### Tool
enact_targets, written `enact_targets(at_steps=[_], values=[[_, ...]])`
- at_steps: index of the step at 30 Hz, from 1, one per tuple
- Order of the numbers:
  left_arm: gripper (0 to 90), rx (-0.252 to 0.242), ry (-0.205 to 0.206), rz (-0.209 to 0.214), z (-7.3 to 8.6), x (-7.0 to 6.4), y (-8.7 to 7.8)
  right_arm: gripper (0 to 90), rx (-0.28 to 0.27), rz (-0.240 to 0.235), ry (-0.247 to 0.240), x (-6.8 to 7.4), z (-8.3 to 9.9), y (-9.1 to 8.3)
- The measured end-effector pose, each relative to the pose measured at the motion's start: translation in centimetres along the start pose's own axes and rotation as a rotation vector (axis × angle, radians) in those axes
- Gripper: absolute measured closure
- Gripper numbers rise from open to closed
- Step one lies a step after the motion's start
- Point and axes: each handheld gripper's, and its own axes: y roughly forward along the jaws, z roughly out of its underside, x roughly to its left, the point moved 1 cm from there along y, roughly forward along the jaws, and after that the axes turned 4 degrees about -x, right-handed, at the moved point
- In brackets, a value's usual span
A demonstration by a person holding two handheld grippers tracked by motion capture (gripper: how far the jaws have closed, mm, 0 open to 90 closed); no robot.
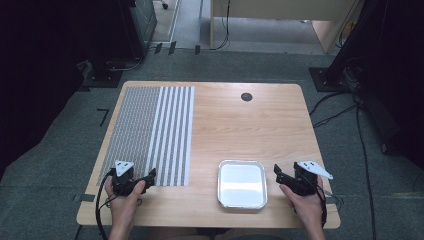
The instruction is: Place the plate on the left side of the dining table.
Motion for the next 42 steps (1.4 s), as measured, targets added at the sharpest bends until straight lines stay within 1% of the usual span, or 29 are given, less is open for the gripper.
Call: enact_targets(at_steps=[1, 2, 3, 4, 5, 6, 7, 8, 10, 11, 12, 13, 14, 15, 19, 21, 22, 25, 27, 28, 31, 32, 33, 34, 35, 37, 39, 40, 42], values=[[14.4, -0.001, -0.006, 0.01, 0.0, -0.1, 0.0, 28.1, -0.005, -0.006, 0.001, 0.2, 0.0, 0.0], [14.4, -0.004, -0.004, 0.017, 0.0, -0.4, 0.0, 28.1, -0.005, -0.006, 0.001, 0.2, 0.0, 0.0], [14.4, -0.003, 0.004, 0.017, 0.0, -0.7, 0.0, 31.4, -0.007, -0.009, 0.004, 0.4, 0.0, 0.0], [14.4, -0.003, 0.011, 0.029, 0.0, -1.2, 0.2, 36.7, -0.013, -0.034, 0.008, 0.5, 0.0, -0.1], [14.4, -0.003, 0.011, 0.029, 0.0, -1.2, 0.2, 36.7, -0.013, -0.034, 0.008, 0.5, 0.0, -0.1], [14.4, -0.001, 0.014, 0.037, 0.0, -1.6, 0.2, 40.4, -0.023, -0.054, 0.019, 0.6, 0.0, -0.2], [14.4, 0.002, 0.029, 0.049, 0.1, -2.5, 0.4, 47.6, -0.052, -0.084, 0.042, 0.8, -0.2, -0.5], [14.5, 0.002, 0.029, 0.049, 0.1, -2.5, 0.4, 47.6, -0.052, -0.084, 0.042, 0.8, -0.2, -0.5], [14.5, 0.005, 0.043, 0.063, 0.2, -3.5, 0.6, 53.4, -0.063, -0.081, 0.027, 1.3, -0.2, -0.7], [14.5, 0.008, 0.064, 0.075, 0.3, -4.4, 0.7, 54.8, -0.061, -0.086, 0.027, 1.4, -0.2, -0.8], [14.5, 0.008, 0.064, 0.075, 0.3, -4.4, 0.7, 54.8, -0.061, -0.086, 0.027, 1.4, -0.2, -0.8], [14.5, 0.01, 0.068, 0.084, 0.3, -4.8, 0.7, 57.3, -0.043, -0.118, 0.043, 1.7, -0.1, -0.6], [14.5, 0.01, 0.071, 0.091, 0.3, -5.2, 0.8, 57.3, -0.043, -0.118, 0.043, 1.7, -0.1, -0.6], [14.7, 0.011, 0.077, 0.097, 0.4, -5.8, 0.9, 58.2, -0.014, -0.14, 0.072, 2.0, 0.1, -0.5], [15.6, 0.02, 0.082, 0.104, 0.6, -6.8, 1.1, 62.1, 0.008, -0.146, 0.092, 2.3, 0.3, -0.3], [19.8, 0.016, 0.081, 0.097, 0.7, -7.4, 1.2, 63.9, 0.026, -0.163, 0.093, 2.6, 0.5, -0.2], [22.4, 0.011, 0.08, 0.094, 0.8, -7.7, 1.2, 65.2, 0.033, -0.158, 0.083, 2.8, 0.6, -0.2], [24.8, 0.009, 0.082, 0.103, 0.8, -8.5, 1.3, 72.9, 0.055, -0.162, 0.093, 3.3, 0.8, -0.4], [25.2, 0.011, 0.073, 0.134, 0.9, -9.2, 1.4, 73.9, 0.056, -0.165, 0.098, 3.3, 0.9, -0.4], [26.6, 0.014, 0.076, 0.147, 0.9, -9.5, 1.5, 76.2, 0.059, -0.181, 0.122, 3.4, 1.0, -0.6], [26.8, 0.016, 0.084, 0.177, 1.1, -10.7, 1.6, 77.8, 0.064, -0.189, 0.135, 3.3, 1.1, -0.5], [26.9, 0.017, 0.091, 0.184, 1.2, -11.1, 1.6, 78.9, 0.081, -0.197, 0.158, 3.3, 1.2, -0.5], [31.1, 0.012, 0.1, 0.201, 1.3, -11.9, 1.6, 79.6, 0.089, -0.204, 0.165, 3.2, 1.4, -0.5], [32.0, 0.012, 0.1, 0.201, 1.3, -11.9, 1.6, 79.6, 0.089, -0.204, 0.165, 3.2, 1.4, -0.5], [32.0, 0.013, 0.098, 0.221, 1.3, -12.3, 1.6, 81.0, 0.094, -0.19, 0.164, 3.2, 1.5, -0.6], [37.8, 0.011, 0.094, 0.267, 1.4, -13.0, 1.6, 82.5, 0.099, -0.19, 0.176, 3.1, 1.5, -0.7], [46.0, 0.016, 0.096, 0.303, 1.5, -13.6, 1.6, 84.1, 0.11, -0.215, 0.212, 3.0, 1.6, -0.9], [46.0, 0.024, 0.095, 0.327, 1.6, -13.9, 1.7, 84.1, 0.11, -0.215, 0.212, 3.0, 1.6, -0.9], [51.9, 0.039, 0.079, 0.386, 1.6, -14.4, 1.8, 84.9, 0.123, -0.232, 0.23, 2.9, 1.7, -0.9]])
